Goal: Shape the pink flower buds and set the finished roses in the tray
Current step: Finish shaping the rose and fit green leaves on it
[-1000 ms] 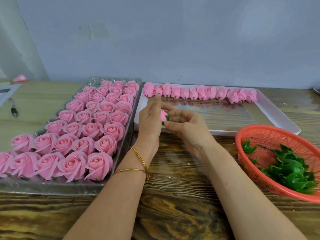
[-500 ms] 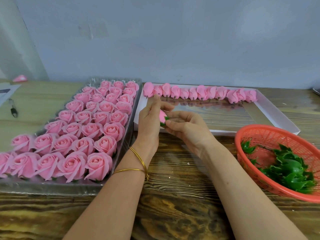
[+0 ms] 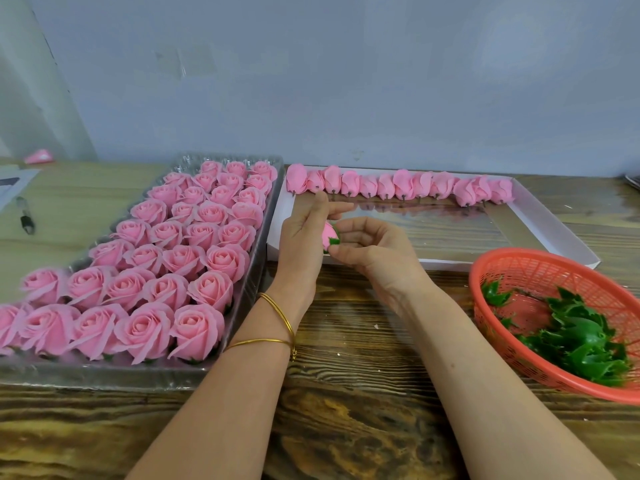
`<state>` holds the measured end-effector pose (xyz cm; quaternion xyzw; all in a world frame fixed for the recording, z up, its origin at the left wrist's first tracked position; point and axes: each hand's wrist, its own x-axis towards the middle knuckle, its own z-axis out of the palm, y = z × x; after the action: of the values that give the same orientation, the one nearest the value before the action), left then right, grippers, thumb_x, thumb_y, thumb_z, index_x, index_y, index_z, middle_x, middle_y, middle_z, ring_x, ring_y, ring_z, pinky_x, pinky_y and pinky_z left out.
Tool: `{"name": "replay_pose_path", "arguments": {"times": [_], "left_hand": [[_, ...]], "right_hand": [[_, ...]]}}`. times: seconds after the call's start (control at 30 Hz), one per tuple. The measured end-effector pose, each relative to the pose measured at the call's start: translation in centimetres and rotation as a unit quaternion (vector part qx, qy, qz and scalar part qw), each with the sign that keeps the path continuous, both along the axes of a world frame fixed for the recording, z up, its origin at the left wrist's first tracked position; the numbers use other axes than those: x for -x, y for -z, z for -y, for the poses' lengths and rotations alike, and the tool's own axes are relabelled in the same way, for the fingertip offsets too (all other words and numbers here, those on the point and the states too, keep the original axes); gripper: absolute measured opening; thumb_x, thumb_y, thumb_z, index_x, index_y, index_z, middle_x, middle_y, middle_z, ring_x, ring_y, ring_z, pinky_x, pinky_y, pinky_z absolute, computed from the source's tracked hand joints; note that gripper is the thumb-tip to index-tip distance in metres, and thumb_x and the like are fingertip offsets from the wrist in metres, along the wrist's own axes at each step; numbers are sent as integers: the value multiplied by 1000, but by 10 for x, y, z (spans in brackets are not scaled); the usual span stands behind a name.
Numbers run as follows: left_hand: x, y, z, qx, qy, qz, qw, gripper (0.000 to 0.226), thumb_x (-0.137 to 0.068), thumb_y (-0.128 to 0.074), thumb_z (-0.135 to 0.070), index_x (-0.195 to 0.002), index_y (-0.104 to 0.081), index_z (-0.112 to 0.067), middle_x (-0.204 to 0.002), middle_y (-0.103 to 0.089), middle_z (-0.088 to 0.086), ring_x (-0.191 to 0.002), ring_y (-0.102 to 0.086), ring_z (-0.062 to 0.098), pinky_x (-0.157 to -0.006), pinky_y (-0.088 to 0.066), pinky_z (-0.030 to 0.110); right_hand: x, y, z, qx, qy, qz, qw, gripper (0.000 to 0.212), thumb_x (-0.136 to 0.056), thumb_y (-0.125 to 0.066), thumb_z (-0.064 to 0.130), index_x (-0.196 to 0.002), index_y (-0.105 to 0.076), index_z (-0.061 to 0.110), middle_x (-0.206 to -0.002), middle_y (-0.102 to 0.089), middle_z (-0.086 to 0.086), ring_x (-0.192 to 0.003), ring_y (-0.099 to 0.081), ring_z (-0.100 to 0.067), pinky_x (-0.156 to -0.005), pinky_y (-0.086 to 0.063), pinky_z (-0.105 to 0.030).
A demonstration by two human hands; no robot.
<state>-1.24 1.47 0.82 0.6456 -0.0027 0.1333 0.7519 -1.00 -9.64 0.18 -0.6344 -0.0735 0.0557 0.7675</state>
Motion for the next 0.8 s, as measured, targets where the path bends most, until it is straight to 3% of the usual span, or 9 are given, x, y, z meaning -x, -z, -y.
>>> {"name": "replay_pose_path", "arguments": {"times": [0.13, 0.23, 0.47, 0.63, 0.8], "left_hand": [[0, 0, 1, 7, -6, -2, 1000, 41, -101, -45, -37, -75, -76, -27, -79, -71, -14, -87, -65, 8, -74, -50, 21], [-1, 0, 1, 7, 0, -3, 1000, 41, -100, -47, -35, -74, -76, -21, -87, -73, 1, -93, -68, 20, -79, -54, 32], [-1, 2, 0, 1, 10, -1, 1000, 49, -100, -47, -38, -61, -62, -12, -68, -65, -6, -77, -64, 5, -72, -45, 24], [-2, 5, 1, 13, 13, 1, 1000, 53, -100, -46, -40, -52, -55, -19, -70, -62, 0, -80, -62, 14, -77, -45, 31], [-3, 4, 1, 21, 8, -2, 1000, 56, -100, -47, -37, -46, -50, -24, -63, -57, -9, -71, -56, 6, -78, -42, 29]], "right_hand": [[1, 1, -1, 23, 11, 32, 999, 34, -68, -75, -18, -86, -65, 9, -72, -72, -1, -67, -67, -12, -69, -58, -24], [1, 0, -3, 34, 22, 47, 998, 37, -64, -77, -20, -84, -63, 8, -68, -70, 2, -61, -64, -8, -64, -56, -21], [4, -3, -1, -2, 15, 40, 999, 47, -63, -76, -21, -90, -55, 11, -62, -69, 5, -59, -68, -9, -59, -54, -21], [4, -2, -3, -16, 0, 32, 999, 46, -64, -73, -25, -92, -57, 9, -66, -71, 3, -62, -69, -11, -61, -55, -22], [2, -2, -2, -9, -38, 14, 999, 35, -70, -68, -23, -90, -63, 4, -69, -71, 0, -69, -69, -14, -67, -56, -23]]}}
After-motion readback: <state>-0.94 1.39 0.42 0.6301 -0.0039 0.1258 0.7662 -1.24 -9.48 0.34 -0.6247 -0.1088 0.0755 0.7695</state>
